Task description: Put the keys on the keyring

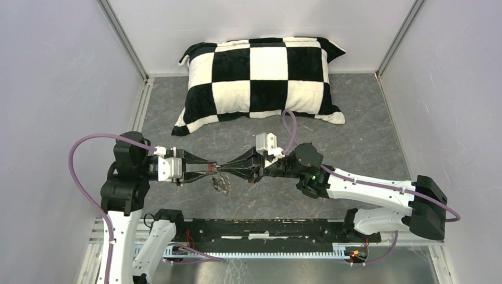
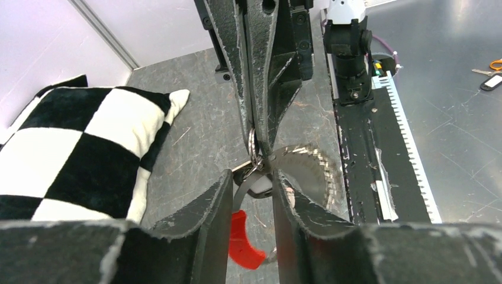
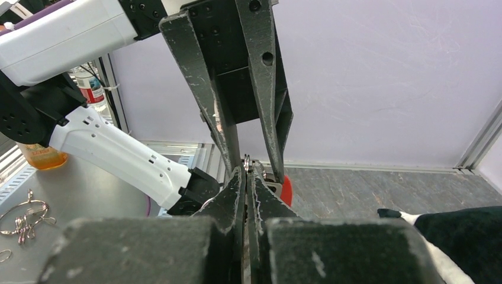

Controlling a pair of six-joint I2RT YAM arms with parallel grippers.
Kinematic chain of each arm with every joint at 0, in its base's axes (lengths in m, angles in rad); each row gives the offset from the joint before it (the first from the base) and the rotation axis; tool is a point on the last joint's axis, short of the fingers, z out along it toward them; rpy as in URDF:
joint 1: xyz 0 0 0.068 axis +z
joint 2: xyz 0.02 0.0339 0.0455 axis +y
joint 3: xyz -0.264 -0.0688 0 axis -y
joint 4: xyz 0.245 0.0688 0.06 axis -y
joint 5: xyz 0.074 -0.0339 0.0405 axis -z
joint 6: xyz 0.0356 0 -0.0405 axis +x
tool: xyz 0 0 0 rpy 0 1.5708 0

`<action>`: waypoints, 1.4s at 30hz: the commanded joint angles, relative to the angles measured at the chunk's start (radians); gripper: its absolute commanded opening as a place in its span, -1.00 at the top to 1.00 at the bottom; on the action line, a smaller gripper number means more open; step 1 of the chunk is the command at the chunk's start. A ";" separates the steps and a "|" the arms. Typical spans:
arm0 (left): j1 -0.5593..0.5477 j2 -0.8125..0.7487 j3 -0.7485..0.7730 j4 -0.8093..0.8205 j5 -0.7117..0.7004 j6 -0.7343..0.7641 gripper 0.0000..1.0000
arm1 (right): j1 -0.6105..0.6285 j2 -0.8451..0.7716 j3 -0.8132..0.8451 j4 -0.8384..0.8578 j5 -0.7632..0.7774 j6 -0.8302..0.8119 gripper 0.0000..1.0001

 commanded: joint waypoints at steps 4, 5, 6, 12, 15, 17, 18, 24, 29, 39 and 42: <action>0.002 -0.028 0.037 0.006 0.040 -0.062 0.14 | 0.000 -0.011 0.014 0.026 0.029 -0.021 1.00; 0.001 -0.032 0.038 0.006 0.038 -0.061 0.14 | -0.001 -0.012 0.014 0.020 0.030 -0.022 0.99; 0.002 -0.034 0.040 0.005 0.036 -0.060 0.14 | 0.000 -0.014 0.014 0.018 0.031 -0.024 1.00; 0.002 -0.026 0.043 0.000 0.043 -0.046 0.40 | 0.000 -0.005 0.023 0.016 0.023 -0.016 0.99; 0.001 -0.021 0.022 0.000 0.051 -0.040 0.55 | 0.002 -0.002 0.022 0.026 0.020 -0.010 1.00; 0.002 -0.020 0.000 0.000 0.042 -0.030 0.69 | 0.003 0.003 0.027 0.028 0.014 -0.006 1.00; 0.001 -0.018 -0.006 0.000 0.037 -0.027 0.77 | 0.005 0.004 0.030 0.026 0.013 -0.008 0.99; 0.002 -0.006 -0.010 0.000 0.048 -0.021 0.95 | 0.006 0.013 0.062 -0.043 -0.001 -0.017 0.79; 0.001 -0.014 -0.021 0.006 -0.015 -0.030 0.95 | -0.007 -0.003 0.199 -0.435 -0.016 -0.161 0.24; 0.001 -0.013 -0.047 0.006 -0.051 0.030 0.96 | -0.025 0.148 0.645 -1.188 -0.025 -0.425 -0.03; 0.001 -0.015 -0.047 0.006 -0.065 0.032 0.95 | -0.023 0.193 0.716 -1.263 -0.029 -0.438 0.03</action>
